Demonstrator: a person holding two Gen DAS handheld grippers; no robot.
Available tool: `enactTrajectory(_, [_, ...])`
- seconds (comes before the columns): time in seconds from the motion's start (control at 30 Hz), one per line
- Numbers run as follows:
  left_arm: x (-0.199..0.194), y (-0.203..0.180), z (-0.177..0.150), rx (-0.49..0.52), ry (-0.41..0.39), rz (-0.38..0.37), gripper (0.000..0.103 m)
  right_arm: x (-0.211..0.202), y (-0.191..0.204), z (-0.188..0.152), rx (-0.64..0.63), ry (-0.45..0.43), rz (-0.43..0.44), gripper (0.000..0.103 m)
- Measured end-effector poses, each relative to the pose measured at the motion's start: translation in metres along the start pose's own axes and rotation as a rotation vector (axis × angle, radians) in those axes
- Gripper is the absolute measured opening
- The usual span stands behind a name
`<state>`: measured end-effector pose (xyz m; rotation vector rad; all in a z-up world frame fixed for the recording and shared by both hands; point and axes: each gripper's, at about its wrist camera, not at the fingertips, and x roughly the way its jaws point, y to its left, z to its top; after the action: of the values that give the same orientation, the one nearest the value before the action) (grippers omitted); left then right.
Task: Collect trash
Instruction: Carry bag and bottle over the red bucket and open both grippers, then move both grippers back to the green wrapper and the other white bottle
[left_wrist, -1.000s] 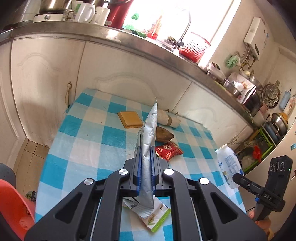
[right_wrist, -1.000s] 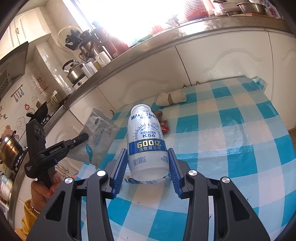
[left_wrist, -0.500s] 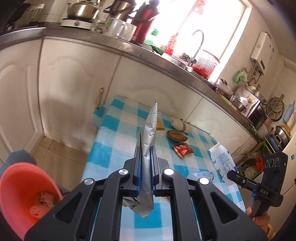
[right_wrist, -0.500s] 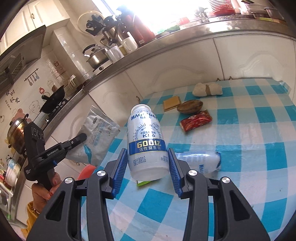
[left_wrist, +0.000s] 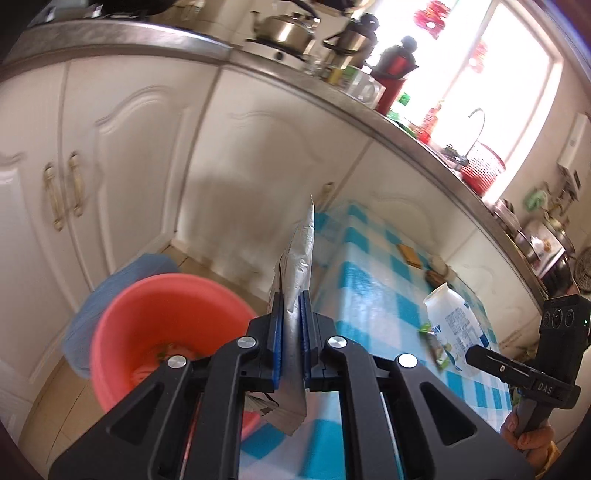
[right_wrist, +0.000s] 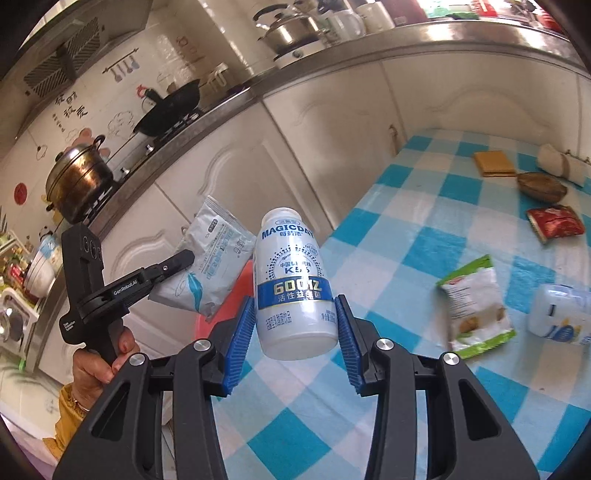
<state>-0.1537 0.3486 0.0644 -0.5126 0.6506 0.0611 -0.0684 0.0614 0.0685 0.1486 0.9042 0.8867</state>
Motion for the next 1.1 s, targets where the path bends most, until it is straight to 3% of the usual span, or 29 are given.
enactTrajectory(0.23, [-0.006, 0.049, -0.013, -0.082, 0.009, 0.063, 0.01, 0.06, 0.051, 0.007, -0.099, 0.126, 0.055, 0.045])
enactTrajectory(0.53, [0.017, 0.095, -0.032, -0.175, 0.059, 0.112, 0.011, 0.13, 0.088, 0.013, -0.181, 0.251, 0.055, 0.046])
enactTrajectory(0.6, [0.027, 0.1, -0.039, -0.179, 0.082, 0.126, 0.014, 0.139, 0.088, 0.013, -0.184, 0.267, 0.043, 0.055])
enactTrajectory(0.67, [0.035, 0.105, -0.045, -0.181, 0.107, 0.136, 0.034, 0.14, 0.085, 0.012, -0.177, 0.257, 0.03, 0.071])
enactTrajectory(0.7, [0.037, 0.107, -0.048, -0.184, 0.114, 0.143, 0.049, 0.139, 0.083, 0.011, -0.171, 0.25, 0.025, 0.077])
enactTrajectory(0.77, [0.039, 0.108, -0.052, -0.17, 0.111, 0.175, 0.057, 0.134, 0.076, 0.01, -0.16, 0.238, 0.014, 0.083])
enactTrajectory(0.83, [0.039, 0.108, -0.053, -0.153, 0.11, 0.194, 0.076, 0.126, 0.069, 0.01, -0.146, 0.214, 0.001, 0.088])
enactTrajectory(1.1, [0.024, 0.095, -0.048, -0.091, 0.062, 0.203, 0.092, 0.075, 0.031, 0.002, -0.055, 0.105, -0.041, 0.09])
